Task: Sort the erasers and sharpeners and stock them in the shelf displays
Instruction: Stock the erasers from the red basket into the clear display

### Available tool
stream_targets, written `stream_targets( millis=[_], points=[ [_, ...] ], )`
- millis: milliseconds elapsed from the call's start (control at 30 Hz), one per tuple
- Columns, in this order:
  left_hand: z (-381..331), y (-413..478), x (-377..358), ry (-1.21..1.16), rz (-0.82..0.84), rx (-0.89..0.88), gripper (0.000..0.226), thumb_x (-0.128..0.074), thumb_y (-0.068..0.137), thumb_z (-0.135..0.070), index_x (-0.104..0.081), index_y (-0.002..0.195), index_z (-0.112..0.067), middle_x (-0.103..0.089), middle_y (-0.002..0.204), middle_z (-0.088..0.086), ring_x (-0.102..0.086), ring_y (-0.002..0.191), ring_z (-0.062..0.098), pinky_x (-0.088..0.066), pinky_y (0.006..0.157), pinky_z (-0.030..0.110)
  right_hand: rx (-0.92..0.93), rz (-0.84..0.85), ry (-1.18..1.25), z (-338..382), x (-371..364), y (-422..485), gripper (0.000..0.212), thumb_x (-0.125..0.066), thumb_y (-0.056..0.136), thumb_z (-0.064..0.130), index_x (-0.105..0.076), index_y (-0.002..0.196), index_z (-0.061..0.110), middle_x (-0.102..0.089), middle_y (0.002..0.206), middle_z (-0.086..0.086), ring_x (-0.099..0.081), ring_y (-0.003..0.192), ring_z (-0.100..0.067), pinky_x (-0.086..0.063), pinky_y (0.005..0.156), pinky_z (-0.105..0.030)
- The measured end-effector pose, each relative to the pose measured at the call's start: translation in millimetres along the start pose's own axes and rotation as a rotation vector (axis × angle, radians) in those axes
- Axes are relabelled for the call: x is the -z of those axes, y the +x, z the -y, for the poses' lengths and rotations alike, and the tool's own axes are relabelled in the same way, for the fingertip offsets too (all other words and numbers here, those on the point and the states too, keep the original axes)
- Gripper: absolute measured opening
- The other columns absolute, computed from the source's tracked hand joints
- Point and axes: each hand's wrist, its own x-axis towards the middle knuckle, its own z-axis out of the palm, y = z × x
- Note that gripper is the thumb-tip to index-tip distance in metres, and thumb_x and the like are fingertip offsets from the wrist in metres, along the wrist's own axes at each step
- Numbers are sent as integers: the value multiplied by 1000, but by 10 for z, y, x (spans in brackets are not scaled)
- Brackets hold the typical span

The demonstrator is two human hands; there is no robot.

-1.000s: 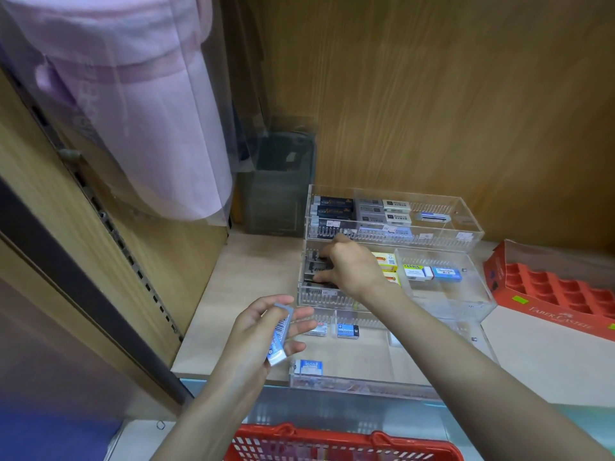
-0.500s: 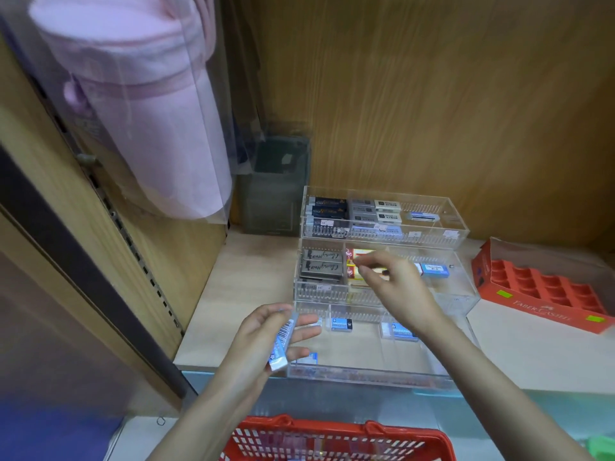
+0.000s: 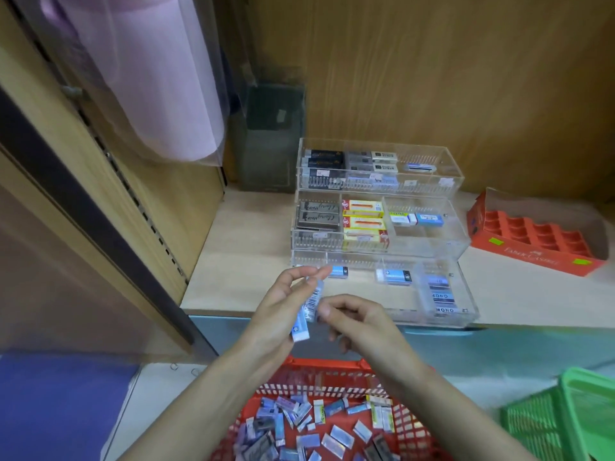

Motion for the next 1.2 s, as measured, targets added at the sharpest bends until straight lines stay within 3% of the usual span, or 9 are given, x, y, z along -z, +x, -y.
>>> stream_targets(
  millis=[133,300,467,567,700,800,967,1067,1200],
  points=[
    [78,32,-41,10,21,22,19,-51,91,-13,-57,108,-11,-68,116,-1,-60,100,18,-49,76,30,-65,-47,55,-43,-12,46,10,-66,85,17,-63,79,10,-52,60,2,-46,55,-5,-37,51,-17],
    [67,80,56,332,-56,-102,15,-48,95,-13,-56,103,-24,-66,102,0,-64,88,6,-48,82,19,-103,-166,194,1,103,78,10,-60,90,10,-54,82,11,-70,85,-20,-67,74,-18,-49,60,-20],
    [-39,-17,76,486,24,-65,19,-45,97,-26,-57,99,-12,-64,75,3,-44,36,10,-33,36,18,69,-150,10,46,231,48,6,-61,88,8,-56,90,11,-64,79,-15,-67,67,-15,-49,60,-22],
    [-79,-67,39,458,97,-29,32,-50,86,-43,-60,99,-15,-62,68,2,-33,36,11,-27,36,17,215,-129,-159,40,252,24,11,-66,85,9,-61,88,17,-64,86,-7,-68,72,-18,-51,67,-26],
    [-152,-101,24,400,169,-31,35,-61,77,-34,-57,103,-12,-68,78,5,-33,38,10,-24,36,18,422,-222,-373,21,264,26,22,-72,77,14,-59,80,32,-54,88,12,-59,85,-8,-48,76,-19],
    [-199,-117,45,399,196,-40,41,-62,77,-26,-56,114,-9,-72,93,9,-37,40,8,-25,36,19,461,-207,-310,43,312,44,17,-71,71,25,-64,85,29,-50,93,16,-56,94,-9,-47,81,-21],
    [-218,-110,49,386,182,-85,26,-57,88,-10,-59,113,-17,-72,90,3,-35,39,7,-24,35,17,371,-114,-23,116,329,29,32,-70,77,-6,-58,97,17,-60,95,7,-57,75,-7,-46,68,-17],
    [-219,-105,56,394,174,-92,26,-55,90,-6,-61,110,-21,-72,89,2,-35,40,6,-24,36,17,332,-89,9,115,318,29,38,-67,77,-9,-56,104,14,-62,80,15,-57,72,-5,-47,69,-19],
    [-232,-103,60,413,157,-90,26,-56,90,-5,-62,107,-24,-72,89,3,-34,40,6,-25,36,17,320,-90,40,127,300,21,31,-66,78,-6,-58,101,12,-62,85,0,-60,78,-13,-49,72,-21]
  ],
)
